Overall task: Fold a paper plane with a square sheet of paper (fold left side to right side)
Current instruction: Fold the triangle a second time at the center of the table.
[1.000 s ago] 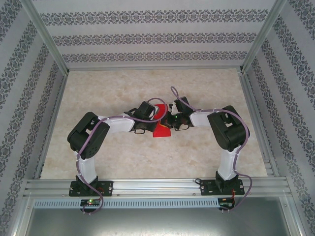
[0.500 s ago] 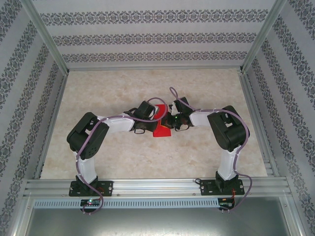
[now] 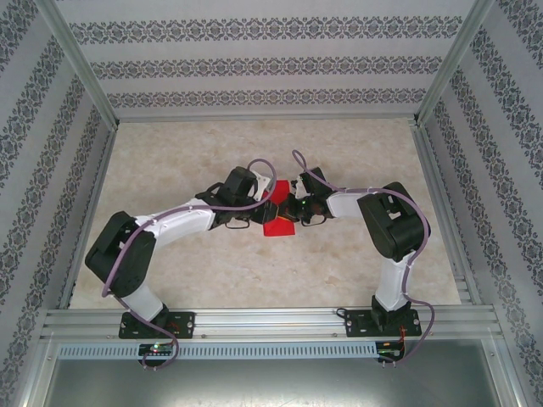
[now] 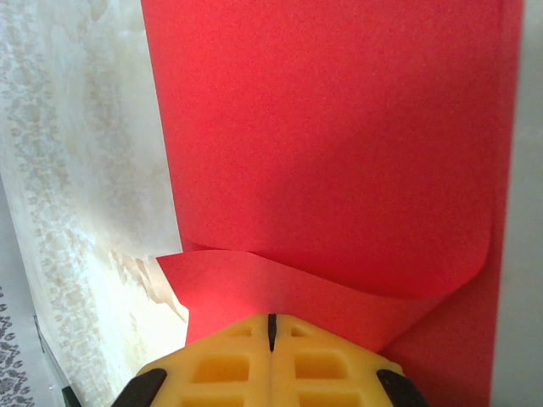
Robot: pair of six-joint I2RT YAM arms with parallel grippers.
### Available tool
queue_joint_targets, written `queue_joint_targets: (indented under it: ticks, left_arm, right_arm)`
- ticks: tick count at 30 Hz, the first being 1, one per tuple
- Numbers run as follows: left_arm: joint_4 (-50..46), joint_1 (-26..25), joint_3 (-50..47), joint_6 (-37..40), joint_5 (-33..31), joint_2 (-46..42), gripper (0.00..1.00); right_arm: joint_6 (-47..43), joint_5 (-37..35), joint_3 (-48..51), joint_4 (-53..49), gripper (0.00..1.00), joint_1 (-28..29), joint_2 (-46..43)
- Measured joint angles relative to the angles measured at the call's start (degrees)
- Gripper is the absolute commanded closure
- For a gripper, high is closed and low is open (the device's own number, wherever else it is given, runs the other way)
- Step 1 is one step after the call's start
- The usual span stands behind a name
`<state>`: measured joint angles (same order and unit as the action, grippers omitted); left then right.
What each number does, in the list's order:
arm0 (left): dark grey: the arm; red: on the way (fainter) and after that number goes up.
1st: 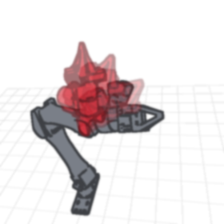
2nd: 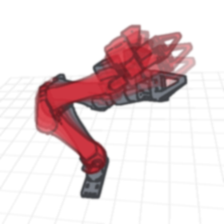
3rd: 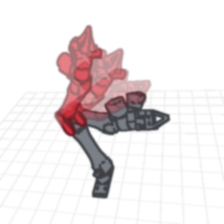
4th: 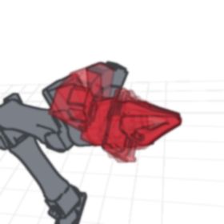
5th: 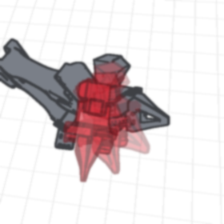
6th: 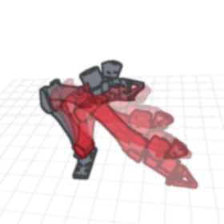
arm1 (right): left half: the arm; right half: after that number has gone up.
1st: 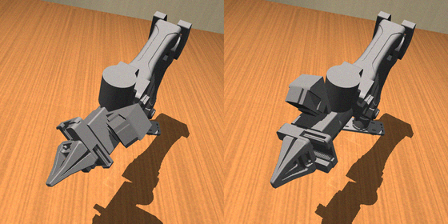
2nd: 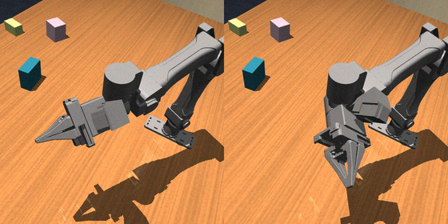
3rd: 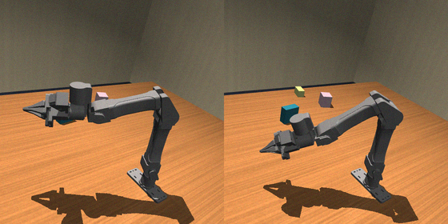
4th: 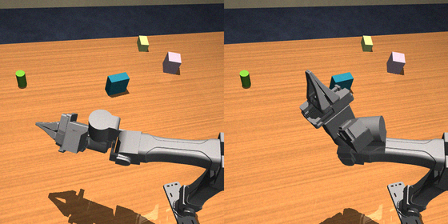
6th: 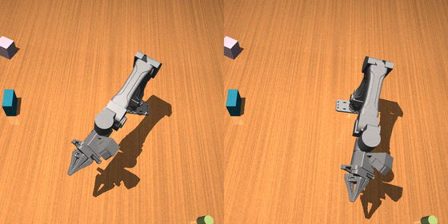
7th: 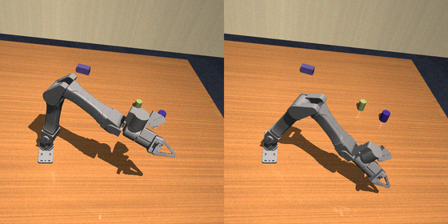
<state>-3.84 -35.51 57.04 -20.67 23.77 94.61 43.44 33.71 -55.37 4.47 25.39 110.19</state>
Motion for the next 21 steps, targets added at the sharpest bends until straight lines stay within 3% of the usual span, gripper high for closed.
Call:
queue_joint_targets:
  ticks: [9,21]
  left_arm:
    - [3.3,0.0,-1.9,-5.8,9.4,7.9,0.80]
    - [3.5,0.8,-1.9,-7.3,8.9,10.5,0.82]
  right_arm:
    - [-0.4,0.0,-0.2,-0.4,1.00,0.0,0.0]
    - [-1.7,-0.3,-1.0,-2.4,1.00,0.0,0.0]
